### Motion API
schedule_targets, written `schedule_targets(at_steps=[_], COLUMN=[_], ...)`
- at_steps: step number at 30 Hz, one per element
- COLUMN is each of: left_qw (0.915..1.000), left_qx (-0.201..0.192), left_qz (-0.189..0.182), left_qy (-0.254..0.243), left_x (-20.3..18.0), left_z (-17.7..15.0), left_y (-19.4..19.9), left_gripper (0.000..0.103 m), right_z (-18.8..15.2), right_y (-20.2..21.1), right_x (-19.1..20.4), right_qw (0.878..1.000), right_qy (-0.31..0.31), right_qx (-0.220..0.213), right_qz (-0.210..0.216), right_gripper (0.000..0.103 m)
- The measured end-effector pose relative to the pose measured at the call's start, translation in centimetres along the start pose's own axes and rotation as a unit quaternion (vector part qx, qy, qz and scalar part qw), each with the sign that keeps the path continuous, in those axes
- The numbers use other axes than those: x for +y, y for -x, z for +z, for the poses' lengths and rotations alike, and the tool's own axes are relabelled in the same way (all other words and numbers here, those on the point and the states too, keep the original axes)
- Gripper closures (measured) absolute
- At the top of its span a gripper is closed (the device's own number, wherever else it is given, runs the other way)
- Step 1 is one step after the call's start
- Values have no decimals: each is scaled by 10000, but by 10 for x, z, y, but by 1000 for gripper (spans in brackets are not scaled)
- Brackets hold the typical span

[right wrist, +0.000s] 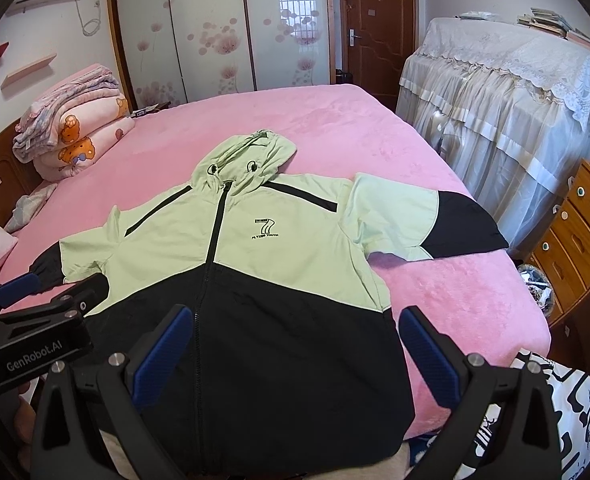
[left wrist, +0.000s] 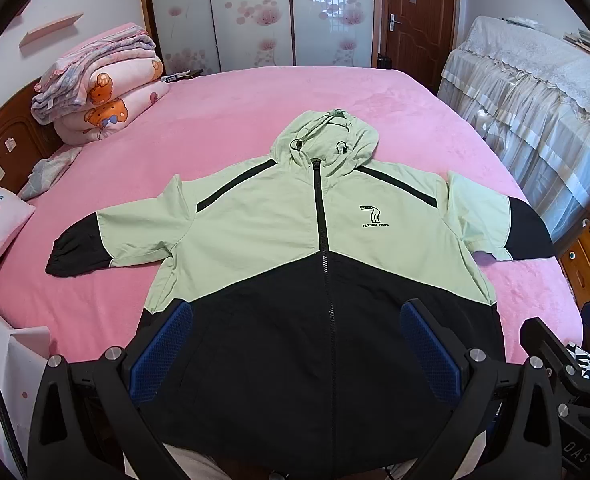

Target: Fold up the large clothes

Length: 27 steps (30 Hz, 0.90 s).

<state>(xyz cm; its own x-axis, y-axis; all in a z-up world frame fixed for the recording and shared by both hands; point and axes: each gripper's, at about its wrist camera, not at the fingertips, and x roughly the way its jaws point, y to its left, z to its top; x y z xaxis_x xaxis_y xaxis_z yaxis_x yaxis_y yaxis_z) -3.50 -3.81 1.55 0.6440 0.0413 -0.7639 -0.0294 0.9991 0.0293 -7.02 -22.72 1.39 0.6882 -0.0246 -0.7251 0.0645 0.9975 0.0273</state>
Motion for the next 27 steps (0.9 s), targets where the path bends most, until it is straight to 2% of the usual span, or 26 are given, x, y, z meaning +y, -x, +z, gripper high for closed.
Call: schedule_targets(at_steps=[12,21,27], left_qw=[10000,9998,9999], left_qx=[-25,-62,-98], left_qz=[67,152,-34], left_qy=[23,-136,-112], left_x=[-1,-7,-8], left_z=[-2,0,12], left_y=[6,7,9], left_gripper=[0,0,0], right_z=[1,3,11], right_y=[4,0,-3], right_x=[0,2,1], right_qw=[10000,9999,9998], right_qy=[34,80,139], right_qx=[-29,-18,-114], right_qz=[47,64,-58], right_gripper=[0,0,0])
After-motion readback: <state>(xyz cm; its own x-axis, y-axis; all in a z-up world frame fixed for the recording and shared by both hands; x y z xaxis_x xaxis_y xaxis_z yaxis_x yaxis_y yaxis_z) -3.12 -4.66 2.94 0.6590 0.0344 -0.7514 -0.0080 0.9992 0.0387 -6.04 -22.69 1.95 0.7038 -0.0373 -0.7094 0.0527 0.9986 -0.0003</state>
